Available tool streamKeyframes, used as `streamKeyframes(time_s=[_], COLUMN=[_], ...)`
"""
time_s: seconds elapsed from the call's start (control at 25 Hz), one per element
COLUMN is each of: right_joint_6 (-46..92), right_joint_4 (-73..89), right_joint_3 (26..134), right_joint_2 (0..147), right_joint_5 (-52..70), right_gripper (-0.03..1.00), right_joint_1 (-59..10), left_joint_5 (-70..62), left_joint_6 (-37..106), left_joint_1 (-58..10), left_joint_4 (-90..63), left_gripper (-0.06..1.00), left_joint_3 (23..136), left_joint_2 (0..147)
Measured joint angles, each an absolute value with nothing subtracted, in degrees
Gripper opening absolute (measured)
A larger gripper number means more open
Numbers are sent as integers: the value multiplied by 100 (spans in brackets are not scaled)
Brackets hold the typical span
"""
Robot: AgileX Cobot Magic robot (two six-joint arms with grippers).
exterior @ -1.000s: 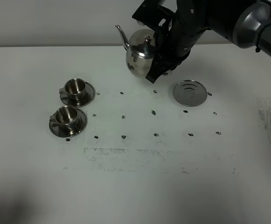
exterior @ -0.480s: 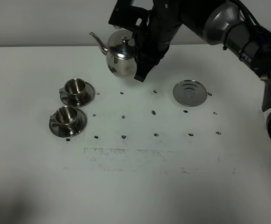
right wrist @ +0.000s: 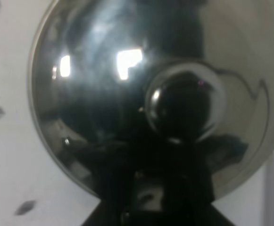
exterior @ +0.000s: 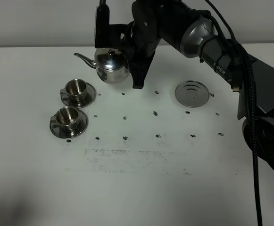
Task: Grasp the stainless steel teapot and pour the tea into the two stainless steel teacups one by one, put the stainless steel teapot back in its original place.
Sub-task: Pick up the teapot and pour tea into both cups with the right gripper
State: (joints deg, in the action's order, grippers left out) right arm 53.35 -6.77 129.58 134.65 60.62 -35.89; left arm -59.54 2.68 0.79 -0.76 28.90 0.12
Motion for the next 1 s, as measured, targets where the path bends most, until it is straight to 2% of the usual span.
streamKeyframes(time_s=[0.6,1.0], right_joint_6=[6554,6880], right_joint_4=[-864,-866], right_joint_3=[12964,13008], right_joint_2=[13567,13882], right_joint_5=[5255,4737], right_gripper=[20,20], right_joint_1=[-3620,-3507], left_joint_5=[-5954,-5954], left_joint_6=[268,268], left_joint_1=[79,79], left_joint_4=[-76,-76], left_gripper=[61,61], left_joint_3=[2890,2890], left_joint_2=[12,12])
